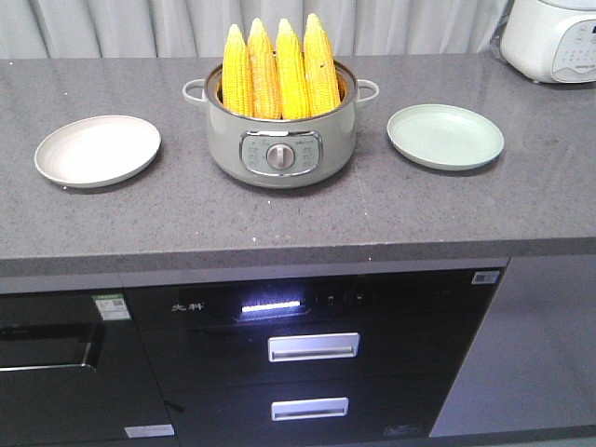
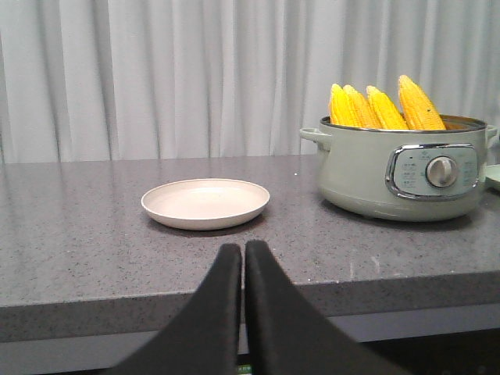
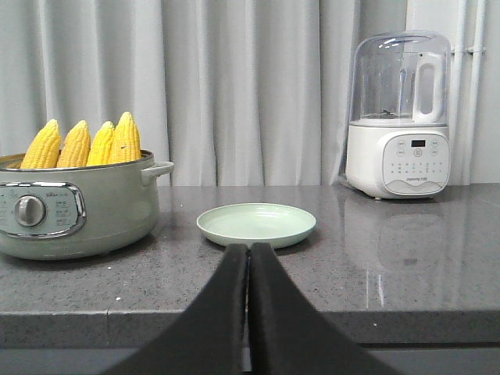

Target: Distribute corn equally

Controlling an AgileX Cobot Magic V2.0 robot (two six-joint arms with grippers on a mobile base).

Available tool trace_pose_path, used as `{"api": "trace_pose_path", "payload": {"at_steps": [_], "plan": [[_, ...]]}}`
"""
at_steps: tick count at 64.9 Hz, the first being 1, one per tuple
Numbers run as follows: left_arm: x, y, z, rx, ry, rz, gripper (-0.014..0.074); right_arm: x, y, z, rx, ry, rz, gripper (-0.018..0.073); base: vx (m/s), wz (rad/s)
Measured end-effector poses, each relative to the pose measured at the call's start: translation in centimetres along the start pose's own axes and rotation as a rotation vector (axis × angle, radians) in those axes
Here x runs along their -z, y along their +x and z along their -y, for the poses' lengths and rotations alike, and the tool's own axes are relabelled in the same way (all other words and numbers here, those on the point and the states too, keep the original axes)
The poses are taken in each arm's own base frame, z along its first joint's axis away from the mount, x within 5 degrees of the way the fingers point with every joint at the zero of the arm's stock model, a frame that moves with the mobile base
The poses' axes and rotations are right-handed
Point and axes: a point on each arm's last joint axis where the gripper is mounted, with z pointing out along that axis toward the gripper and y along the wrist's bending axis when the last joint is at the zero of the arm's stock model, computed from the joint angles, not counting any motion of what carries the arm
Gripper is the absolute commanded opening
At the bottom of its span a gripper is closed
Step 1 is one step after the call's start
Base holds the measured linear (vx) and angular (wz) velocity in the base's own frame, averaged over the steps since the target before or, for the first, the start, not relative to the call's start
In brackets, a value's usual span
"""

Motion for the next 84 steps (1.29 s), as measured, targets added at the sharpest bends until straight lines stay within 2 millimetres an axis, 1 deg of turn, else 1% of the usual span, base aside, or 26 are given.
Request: {"api": "trace_pose_path", "payload": {"at_steps": [84], "plan": [[0.0,0.0,0.0,0.0,0.0,0.0,-0.0006,0.0,0.0,0.0,0.0,0.0,0.0,-0.0011,0.16,0.03]]}}
